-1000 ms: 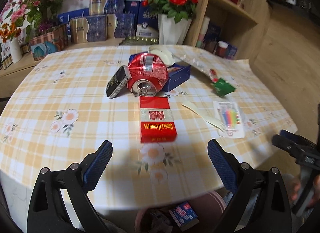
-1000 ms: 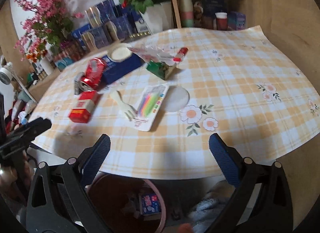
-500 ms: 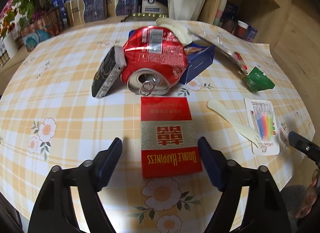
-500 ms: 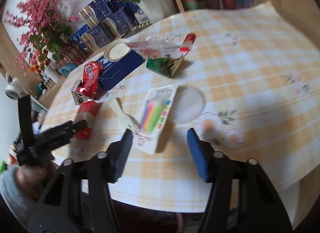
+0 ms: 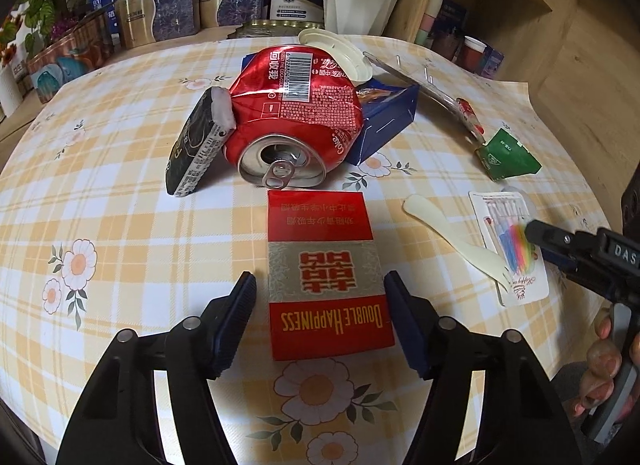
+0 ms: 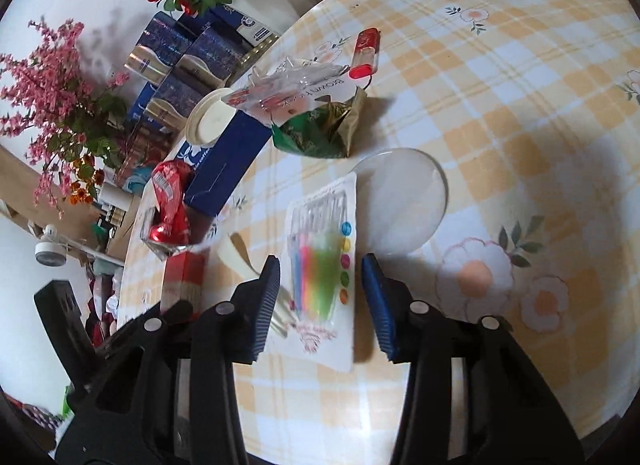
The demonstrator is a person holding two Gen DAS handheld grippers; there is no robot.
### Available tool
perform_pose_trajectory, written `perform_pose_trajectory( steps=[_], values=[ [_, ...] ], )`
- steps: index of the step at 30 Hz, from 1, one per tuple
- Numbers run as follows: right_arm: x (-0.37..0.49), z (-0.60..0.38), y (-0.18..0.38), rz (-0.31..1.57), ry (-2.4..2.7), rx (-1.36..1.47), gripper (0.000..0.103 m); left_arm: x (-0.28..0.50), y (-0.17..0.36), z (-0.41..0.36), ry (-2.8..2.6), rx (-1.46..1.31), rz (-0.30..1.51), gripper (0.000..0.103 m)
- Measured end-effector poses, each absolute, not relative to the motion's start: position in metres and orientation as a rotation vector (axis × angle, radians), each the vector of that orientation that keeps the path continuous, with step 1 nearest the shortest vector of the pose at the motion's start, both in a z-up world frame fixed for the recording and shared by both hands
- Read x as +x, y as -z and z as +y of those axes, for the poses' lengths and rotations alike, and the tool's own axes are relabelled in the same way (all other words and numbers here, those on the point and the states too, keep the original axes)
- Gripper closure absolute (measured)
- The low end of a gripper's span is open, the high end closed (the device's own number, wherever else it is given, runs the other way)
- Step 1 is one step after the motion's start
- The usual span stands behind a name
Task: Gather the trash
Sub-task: 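Grasp the red cigarette pack with the left tool while the right tool grasps the pen packet, then carry the cigarette pack and pen packet over the bin with both tools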
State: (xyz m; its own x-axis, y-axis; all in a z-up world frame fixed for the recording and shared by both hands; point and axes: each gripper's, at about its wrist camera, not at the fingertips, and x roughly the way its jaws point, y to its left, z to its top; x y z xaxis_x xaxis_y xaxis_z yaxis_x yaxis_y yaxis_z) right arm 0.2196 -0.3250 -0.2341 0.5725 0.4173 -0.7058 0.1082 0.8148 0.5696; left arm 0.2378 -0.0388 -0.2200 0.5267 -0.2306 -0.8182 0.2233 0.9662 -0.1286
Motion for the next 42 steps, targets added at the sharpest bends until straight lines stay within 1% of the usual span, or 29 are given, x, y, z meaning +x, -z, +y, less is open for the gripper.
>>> perform_pose_trajectory(
  steps=[2, 3, 5, 7, 9, 16, 27, 35, 42],
  values=[
    [0.225, -0.317, 0.233, 0.971, -0.174, 0.545, 0.068, 0.238, 0.22, -0.04, 0.27, -0.002, 0.978, 0.039],
    [0.227, -0.313, 0.233, 0.983, -0.172, 0.518, 0.078, 0.238, 0.22, -0.04, 0.27, -0.001, 0.974, 0.039],
    [0.226, -0.311, 0.231, 0.972, -0.177, 0.504, 0.081, 0.237, 0.221, -0.041, 0.271, 0.008, 0.967, 0.039],
    [0.223, -0.311, 0.223, 0.948, -0.195, 0.507, 0.087, 0.235, 0.22, -0.04, 0.273, 0.017, 0.958, 0.047],
    [0.216, -0.31, 0.21, 0.913, -0.207, 0.504, 0.088, 0.235, 0.22, -0.037, 0.286, -0.007, 0.962, 0.047],
    [0.196, -0.31, 0.179, 0.832, -0.188, 0.403, 0.089, 0.225, 0.205, -0.033, 0.309, -0.009, 0.931, 0.047],
    [0.171, -0.338, 0.159, 0.769, -0.095, 0.421, 0.089, 0.199, 0.172, -0.031, 0.339, -0.026, 0.878, 0.047],
    [0.14, -0.343, 0.142, 0.729, -0.109, 0.419, 0.089, 0.161, 0.149, -0.029, 0.36, -0.028, 0.832, 0.047],
    [0.11, -0.327, 0.136, 0.726, -0.161, 0.383, 0.089, 0.116, 0.136, -0.018, 0.366, -0.033, 0.801, 0.047]
  ],
)
